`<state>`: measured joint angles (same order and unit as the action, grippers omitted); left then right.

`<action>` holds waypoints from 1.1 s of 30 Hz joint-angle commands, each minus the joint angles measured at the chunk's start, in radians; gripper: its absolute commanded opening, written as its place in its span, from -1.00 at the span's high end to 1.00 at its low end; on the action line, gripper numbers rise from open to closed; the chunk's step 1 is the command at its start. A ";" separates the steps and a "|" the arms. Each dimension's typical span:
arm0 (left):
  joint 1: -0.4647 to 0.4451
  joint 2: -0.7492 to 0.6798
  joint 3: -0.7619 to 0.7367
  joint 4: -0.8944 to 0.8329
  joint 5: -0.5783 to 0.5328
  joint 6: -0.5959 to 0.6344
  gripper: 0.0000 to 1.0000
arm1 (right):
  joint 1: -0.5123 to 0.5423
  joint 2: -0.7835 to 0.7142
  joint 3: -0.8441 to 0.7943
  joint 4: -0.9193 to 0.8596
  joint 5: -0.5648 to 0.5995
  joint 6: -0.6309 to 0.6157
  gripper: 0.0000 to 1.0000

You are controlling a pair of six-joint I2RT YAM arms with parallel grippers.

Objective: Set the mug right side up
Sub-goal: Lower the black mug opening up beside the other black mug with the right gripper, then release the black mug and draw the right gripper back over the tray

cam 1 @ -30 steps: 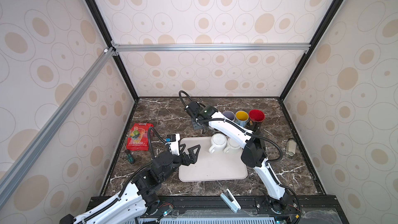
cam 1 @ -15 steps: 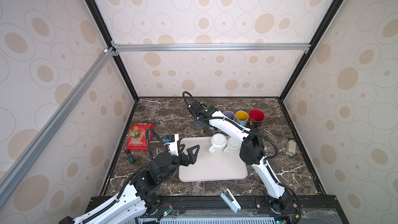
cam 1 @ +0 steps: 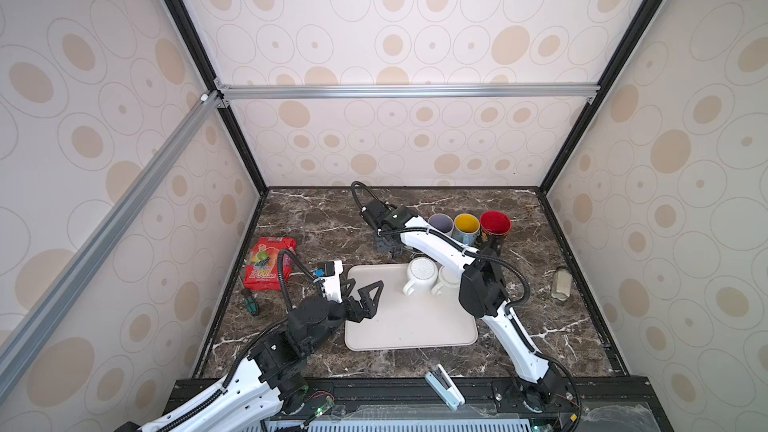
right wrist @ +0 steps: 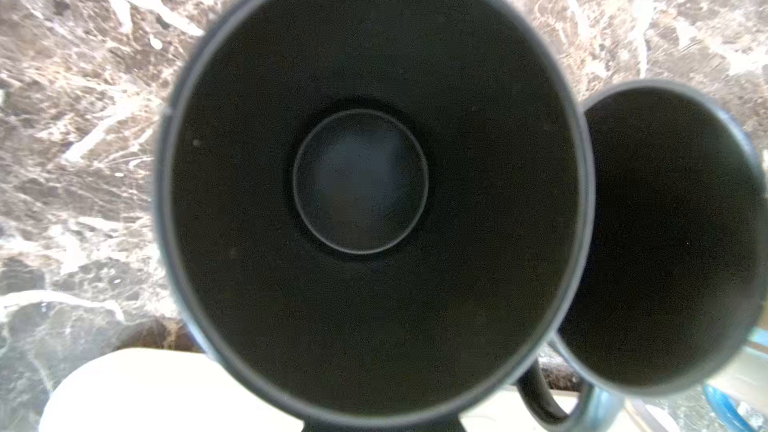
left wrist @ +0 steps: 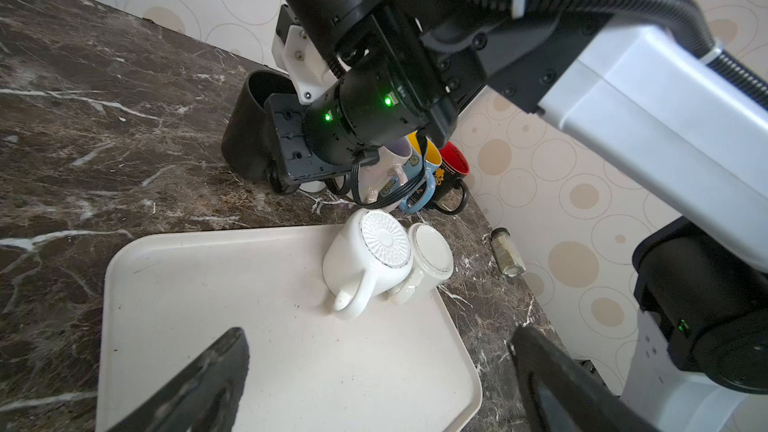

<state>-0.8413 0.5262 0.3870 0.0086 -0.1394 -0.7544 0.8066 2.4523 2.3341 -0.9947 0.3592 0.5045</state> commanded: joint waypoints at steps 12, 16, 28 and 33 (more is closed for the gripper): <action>0.010 -0.023 -0.019 -0.014 -0.007 0.003 -0.99 | -0.003 -0.006 -0.022 0.027 0.050 0.077 0.81; 0.008 -0.022 -0.021 -0.015 -0.009 0.001 -0.99 | -0.003 -0.007 -0.028 0.025 0.049 0.094 0.65; 0.010 -0.045 -0.032 -0.031 -0.017 0.010 -0.99 | -0.001 -0.083 -0.143 0.081 0.007 0.126 0.27; 0.008 -0.043 -0.037 -0.035 -0.025 0.017 -0.99 | 0.008 -0.218 -0.278 0.183 0.004 0.111 0.26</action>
<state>-0.8413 0.4896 0.3515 -0.0166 -0.1421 -0.7544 0.8066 2.3531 2.1014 -0.8757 0.3542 0.6086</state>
